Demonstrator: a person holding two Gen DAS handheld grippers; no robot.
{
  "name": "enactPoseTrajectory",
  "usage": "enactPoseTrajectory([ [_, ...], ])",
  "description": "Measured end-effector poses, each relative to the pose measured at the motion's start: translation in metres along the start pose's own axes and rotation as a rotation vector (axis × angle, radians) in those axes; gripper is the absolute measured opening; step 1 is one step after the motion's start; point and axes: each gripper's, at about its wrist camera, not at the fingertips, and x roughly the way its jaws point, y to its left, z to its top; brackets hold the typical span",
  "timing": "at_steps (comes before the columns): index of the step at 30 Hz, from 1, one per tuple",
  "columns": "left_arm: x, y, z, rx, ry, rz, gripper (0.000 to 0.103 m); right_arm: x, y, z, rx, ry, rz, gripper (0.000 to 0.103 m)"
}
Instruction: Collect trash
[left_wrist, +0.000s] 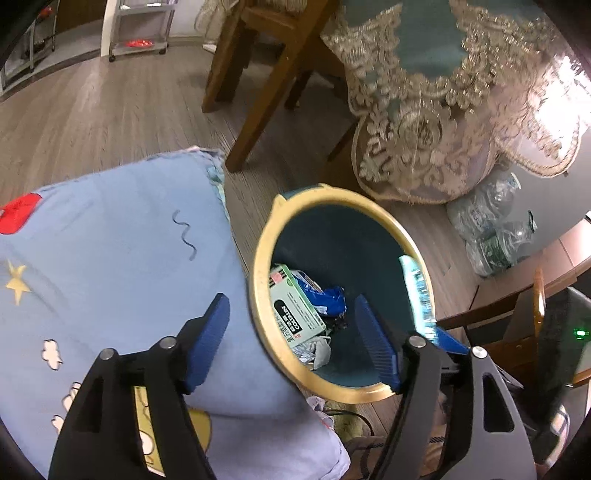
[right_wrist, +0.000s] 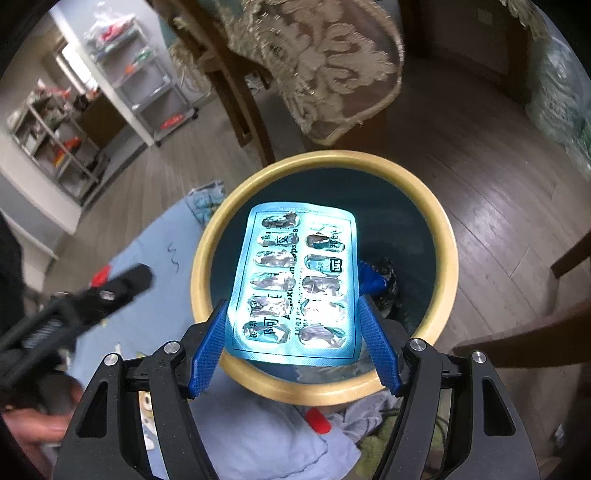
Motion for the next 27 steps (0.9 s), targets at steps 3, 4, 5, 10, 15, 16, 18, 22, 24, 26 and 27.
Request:
enactPoseTrajectory([
  [3, -0.011, 0.002, 0.001, 0.004, -0.015, -0.001, 0.074, 0.005, 0.003, 0.000, -0.024, 0.007, -0.019, 0.073],
  [4, -0.015, 0.003, 0.001, 0.007, -0.021, -0.003, 0.075, 0.006, 0.003, 0.000, -0.028, 0.008, -0.022, 0.076],
  [5, -0.019, 0.003, 0.001, 0.010, -0.026, -0.004, 0.075, 0.006, 0.003, 0.000, -0.028, 0.008, -0.025, 0.076],
  [10, -0.037, 0.000, 0.001, 0.039, -0.059, -0.003, 0.082, -0.008, 0.006, -0.002, -0.042, -0.014, -0.025, 0.077],
  [15, -0.056, -0.010, -0.001, 0.095, -0.102, 0.013, 0.087, -0.039, 0.013, -0.008, -0.079, -0.067, -0.016, 0.082],
  [16, -0.060, -0.013, -0.001, 0.107, -0.109, 0.019, 0.089, -0.047, 0.015, -0.008, -0.087, -0.082, -0.016, 0.084],
  [18, -0.067, -0.018, -0.003, 0.132, -0.128, 0.031, 0.091, -0.063, 0.017, -0.011, -0.108, -0.118, -0.020, 0.086],
  [22, -0.085, -0.028, -0.010, 0.186, -0.167, 0.055, 0.095, -0.086, 0.012, -0.023, -0.104, -0.154, -0.011, 0.087],
  [24, -0.092, -0.033, -0.014, 0.217, -0.183, 0.074, 0.097, -0.097, 0.008, -0.029, -0.106, -0.176, -0.016, 0.088],
  [26, -0.101, -0.038, -0.019, 0.242, -0.200, 0.089, 0.097, -0.108, 0.005, -0.035, -0.101, -0.198, -0.023, 0.091],
  [27, -0.107, -0.040, -0.022, 0.256, -0.211, 0.093, 0.097, -0.114, 0.004, -0.038, -0.095, -0.207, -0.019, 0.091],
])
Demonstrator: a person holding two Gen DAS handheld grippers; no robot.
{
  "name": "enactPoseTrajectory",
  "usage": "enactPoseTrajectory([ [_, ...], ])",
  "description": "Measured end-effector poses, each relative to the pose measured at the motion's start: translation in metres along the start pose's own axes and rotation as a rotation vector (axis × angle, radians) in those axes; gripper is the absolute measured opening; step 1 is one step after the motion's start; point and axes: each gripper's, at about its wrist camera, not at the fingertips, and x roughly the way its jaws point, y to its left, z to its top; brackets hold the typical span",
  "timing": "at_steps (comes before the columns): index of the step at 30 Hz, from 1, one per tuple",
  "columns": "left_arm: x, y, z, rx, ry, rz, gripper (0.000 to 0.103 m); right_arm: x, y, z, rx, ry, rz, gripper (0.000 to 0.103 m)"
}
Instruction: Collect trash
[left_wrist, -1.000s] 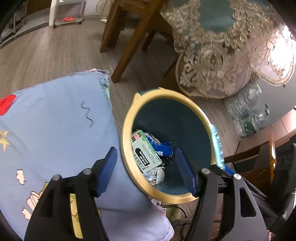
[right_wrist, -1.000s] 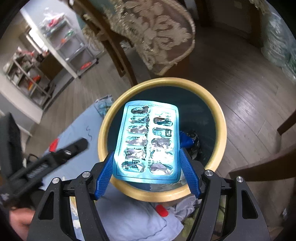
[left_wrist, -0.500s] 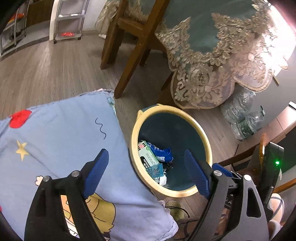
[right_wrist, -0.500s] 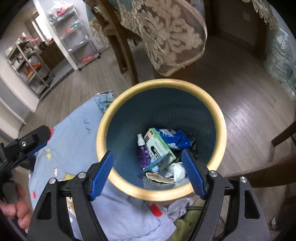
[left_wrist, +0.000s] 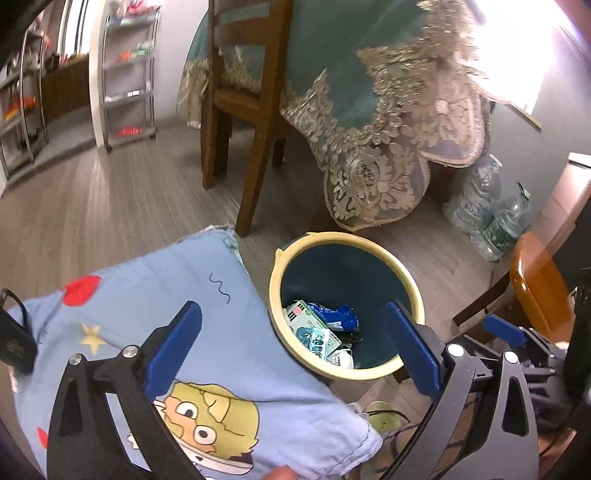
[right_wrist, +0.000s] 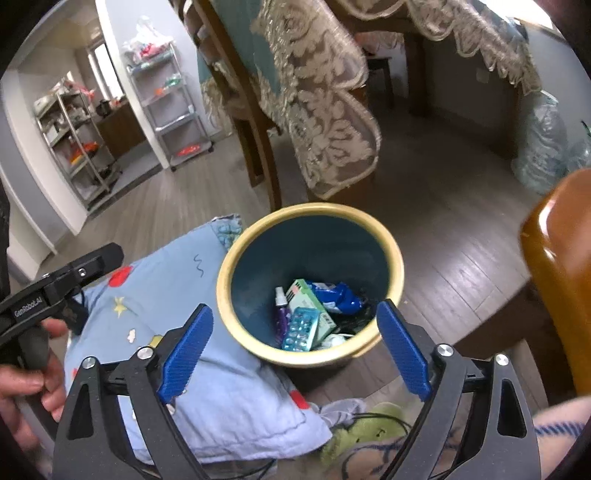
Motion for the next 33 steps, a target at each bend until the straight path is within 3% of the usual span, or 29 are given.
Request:
enactPoseTrajectory([
  [8, -0.040, -0.016, -0.016, 0.081, -0.071, 0.018, 0.097, -0.033, 0.009, -0.015, -0.066, -0.084, -0.006, 0.094],
  [15, -0.063, -0.020, -0.041, 0.076, -0.112, 0.056, 0.097, -0.049, 0.017, -0.033, -0.120, -0.124, 0.000, 0.095],
  [33, -0.071, -0.027, -0.054, 0.074, -0.142, 0.074, 0.097, -0.053, 0.018, -0.044, -0.122, -0.128, 0.015, 0.096],
])
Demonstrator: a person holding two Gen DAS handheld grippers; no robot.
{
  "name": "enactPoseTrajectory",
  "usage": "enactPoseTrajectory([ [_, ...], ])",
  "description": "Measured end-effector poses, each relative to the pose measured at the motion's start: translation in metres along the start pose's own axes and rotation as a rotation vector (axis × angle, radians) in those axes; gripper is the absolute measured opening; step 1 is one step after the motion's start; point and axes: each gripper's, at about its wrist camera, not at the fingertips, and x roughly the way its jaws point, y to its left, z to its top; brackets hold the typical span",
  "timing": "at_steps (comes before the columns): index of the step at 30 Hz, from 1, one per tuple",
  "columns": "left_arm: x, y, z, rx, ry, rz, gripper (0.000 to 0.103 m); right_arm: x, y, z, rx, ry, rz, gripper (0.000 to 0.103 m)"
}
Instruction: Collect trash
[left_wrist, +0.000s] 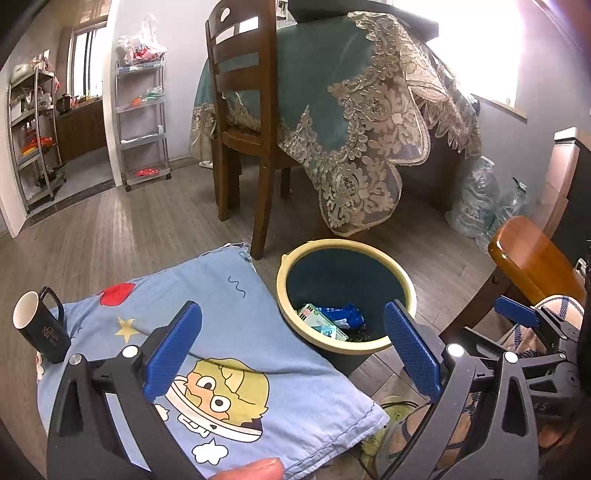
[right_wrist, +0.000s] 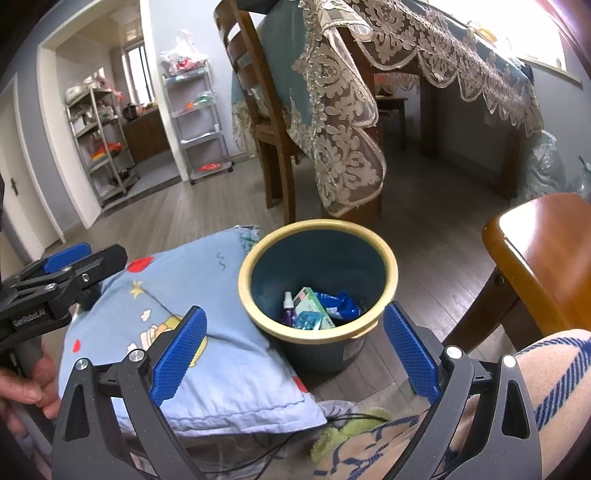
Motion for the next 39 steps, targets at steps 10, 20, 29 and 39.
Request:
enactPoseTrajectory([
  [10, 0.0008, -0.0036, -0.0006, 0.010, 0.000, -0.011, 0.097, 0.0009, -0.0001, -0.0001, 0.000, 0.002, 0.001, 0.096],
  [20, 0.0009, -0.0046, -0.0006, 0.009, 0.001, -0.010, 0.097, 0.0010, -0.0005, 0.0003, 0.000, 0.003, 0.001, 0.096],
  [29, 0.0017, -0.0044, -0.0014, 0.009, 0.003, -0.010, 0.097, 0.0011, -0.0001, -0.0004, 0.001, 0.004, 0.001, 0.096],
  [39, 0.0020, -0.0045, -0.0014, 0.009, 0.004, -0.009, 0.097, 0.0015, -0.0004, -0.0001, 0.001, 0.005, 0.003, 0.096],
])
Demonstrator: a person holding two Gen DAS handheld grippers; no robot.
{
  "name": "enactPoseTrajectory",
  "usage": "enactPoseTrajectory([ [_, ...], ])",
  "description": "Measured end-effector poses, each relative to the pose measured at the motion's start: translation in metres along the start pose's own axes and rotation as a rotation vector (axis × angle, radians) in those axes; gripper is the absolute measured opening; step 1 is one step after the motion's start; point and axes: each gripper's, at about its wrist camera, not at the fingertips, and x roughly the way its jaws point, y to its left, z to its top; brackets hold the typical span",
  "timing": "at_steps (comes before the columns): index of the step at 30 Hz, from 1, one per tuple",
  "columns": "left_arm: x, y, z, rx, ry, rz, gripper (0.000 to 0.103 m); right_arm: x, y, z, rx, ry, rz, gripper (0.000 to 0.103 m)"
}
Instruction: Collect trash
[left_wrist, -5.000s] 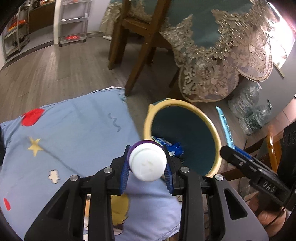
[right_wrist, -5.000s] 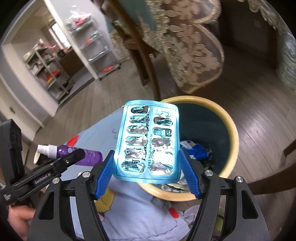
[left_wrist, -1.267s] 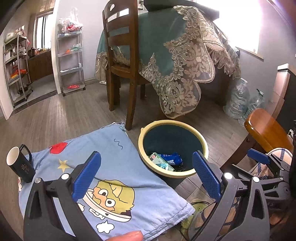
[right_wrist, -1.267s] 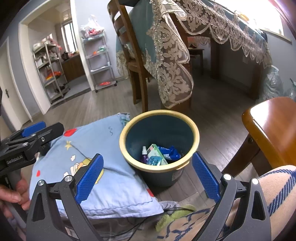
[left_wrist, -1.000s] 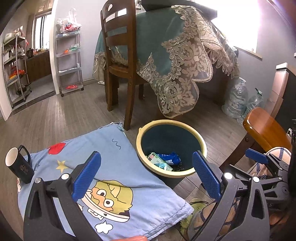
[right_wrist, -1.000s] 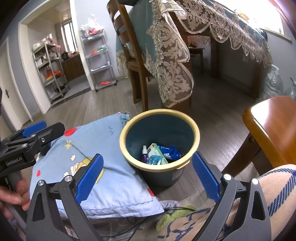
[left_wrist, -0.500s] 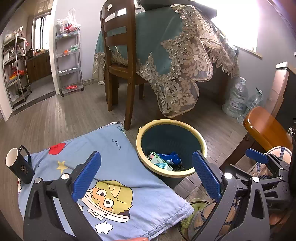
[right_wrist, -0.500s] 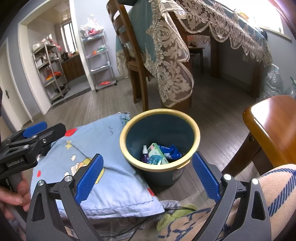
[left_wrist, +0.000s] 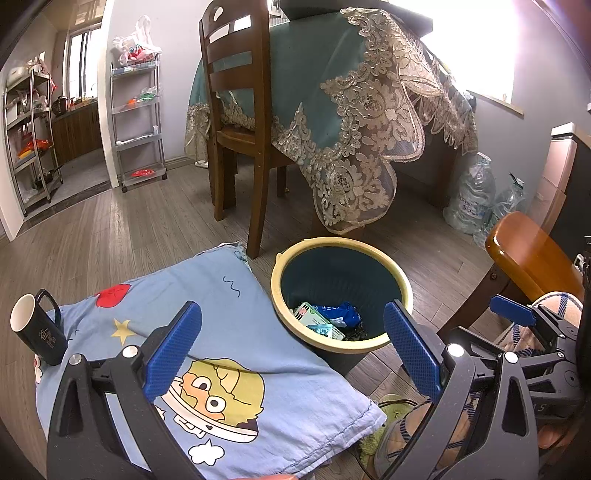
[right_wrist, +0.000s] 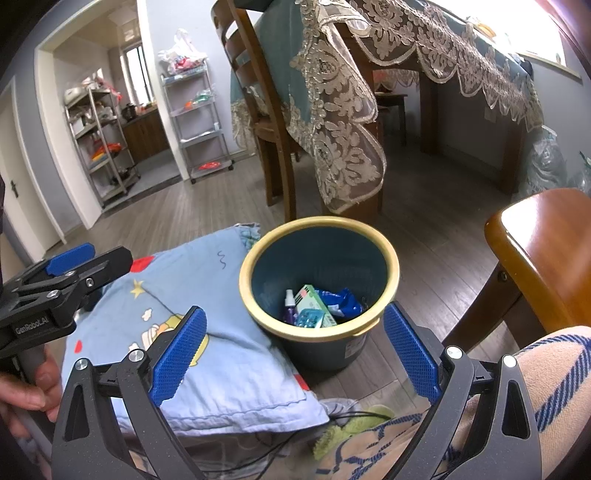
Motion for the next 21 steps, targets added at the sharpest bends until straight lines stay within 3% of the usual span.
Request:
enactPoseTrajectory([
  [21, 0.0013, -0.0007, -0.0006, 0.000, 0.003, 0.000, 0.097, -0.0003, -0.0008, 0.0006, 0.002, 0.001, 0.001, 0.096],
])
